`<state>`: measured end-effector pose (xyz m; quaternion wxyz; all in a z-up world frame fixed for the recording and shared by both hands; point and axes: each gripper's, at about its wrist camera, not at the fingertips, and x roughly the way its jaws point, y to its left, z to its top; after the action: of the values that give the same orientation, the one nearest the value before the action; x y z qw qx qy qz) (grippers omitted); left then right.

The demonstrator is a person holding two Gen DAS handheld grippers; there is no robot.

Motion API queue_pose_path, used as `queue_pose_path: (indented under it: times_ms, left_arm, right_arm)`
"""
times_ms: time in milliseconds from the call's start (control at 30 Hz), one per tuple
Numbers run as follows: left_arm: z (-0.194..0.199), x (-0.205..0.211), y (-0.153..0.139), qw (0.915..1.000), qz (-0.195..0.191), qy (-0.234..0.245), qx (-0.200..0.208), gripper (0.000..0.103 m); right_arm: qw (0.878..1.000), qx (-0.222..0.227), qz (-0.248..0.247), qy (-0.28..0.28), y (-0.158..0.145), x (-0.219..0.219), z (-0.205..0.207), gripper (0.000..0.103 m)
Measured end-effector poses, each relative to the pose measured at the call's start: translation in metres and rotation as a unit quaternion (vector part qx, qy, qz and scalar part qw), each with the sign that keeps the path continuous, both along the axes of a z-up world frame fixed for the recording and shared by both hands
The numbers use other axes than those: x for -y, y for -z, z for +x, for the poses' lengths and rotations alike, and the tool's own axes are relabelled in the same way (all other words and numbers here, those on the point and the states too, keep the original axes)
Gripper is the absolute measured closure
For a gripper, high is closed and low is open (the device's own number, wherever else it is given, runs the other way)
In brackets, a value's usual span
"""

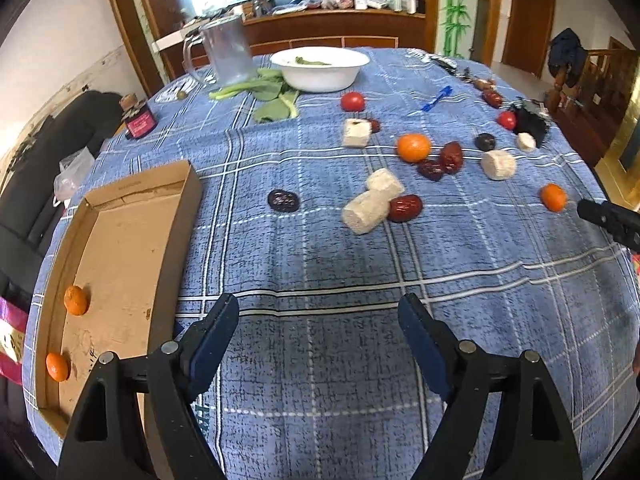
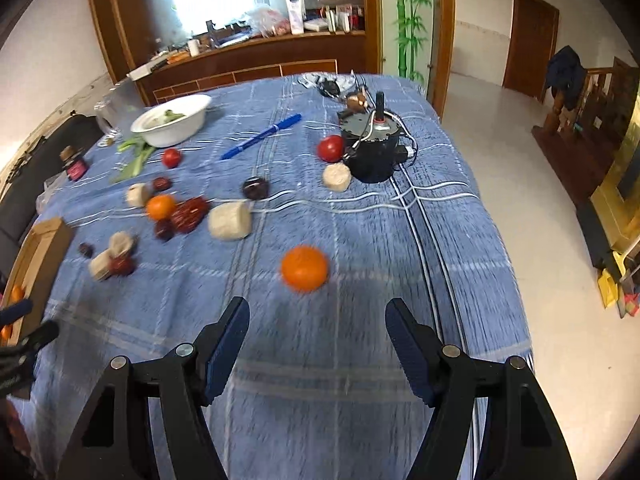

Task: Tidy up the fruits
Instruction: 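Grasp another orange with the right tool while the left tool reaches a beige cube, then close the left tool on the beige cube while the right tool holds its orange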

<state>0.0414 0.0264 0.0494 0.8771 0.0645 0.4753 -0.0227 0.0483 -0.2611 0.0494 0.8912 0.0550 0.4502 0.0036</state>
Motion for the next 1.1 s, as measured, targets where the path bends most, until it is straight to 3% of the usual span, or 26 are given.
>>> queue_pose_path:
  times_ms: [200, 267, 300, 433, 667, 700, 733, 800, 867, 1100]
  left_arm:
    - [0.021, -0.007, 0.003, 0.9999, -0.005, -0.010, -0.009, 0.022]
    - [0.030, -0.006, 0.003, 0.9998, -0.013, -0.006, -0.012, 0.022]
    - [0.035, -0.005, 0.004, 0.9997, -0.018, -0.002, -0.013, 0.022]
    - [0.055, 0.006, 0.010, 0.9990, -0.034, 0.022, -0.018, 0.022]
    - [0.087, 0.026, 0.031, 0.9958, -0.018, 0.084, -0.031, 0.023]
    - [0.090, 0.025, 0.034, 0.9954, -0.024, 0.086, -0.037, 0.026]
    - [0.092, 0.024, 0.038, 0.9951, -0.028, 0.085, -0.041, 0.041]
    - [0.093, 0.022, 0.038, 0.9945, -0.040, 0.091, -0.034, 0.060]
    - [0.092, 0.021, 0.037, 0.9934, -0.050, 0.098, -0.033, 0.070]
    - [0.074, 0.010, 0.028, 0.9926, -0.081, 0.084, -0.035, 0.070]
  right_arm:
    - [0.999, -0.016, -0.009, -0.035, 0.024, -0.013, 0.037, 0.031]
    - [0.999, -0.017, -0.016, -0.049, 0.029, -0.019, 0.040, 0.052]
    - [0.998, -0.020, -0.025, -0.052, 0.031, -0.021, 0.042, 0.068]
    - [0.998, -0.017, -0.024, -0.058, 0.031, -0.020, 0.043, 0.068]
    - [0.999, -0.015, -0.001, -0.050, 0.028, -0.010, 0.036, 0.068]
    - [0.999, -0.014, -0.003, -0.050, 0.027, -0.010, 0.035, 0.068]
    - [0.999, -0.012, -0.005, -0.050, 0.026, -0.011, 0.034, 0.068]
    - [0.999, -0.007, -0.010, -0.050, 0.023, -0.011, 0.033, 0.068]
    - [0.999, -0.002, -0.015, -0.049, 0.021, -0.013, 0.032, 0.068]
    - [0.999, 0.009, -0.014, -0.047, 0.011, -0.019, 0.024, 0.068]
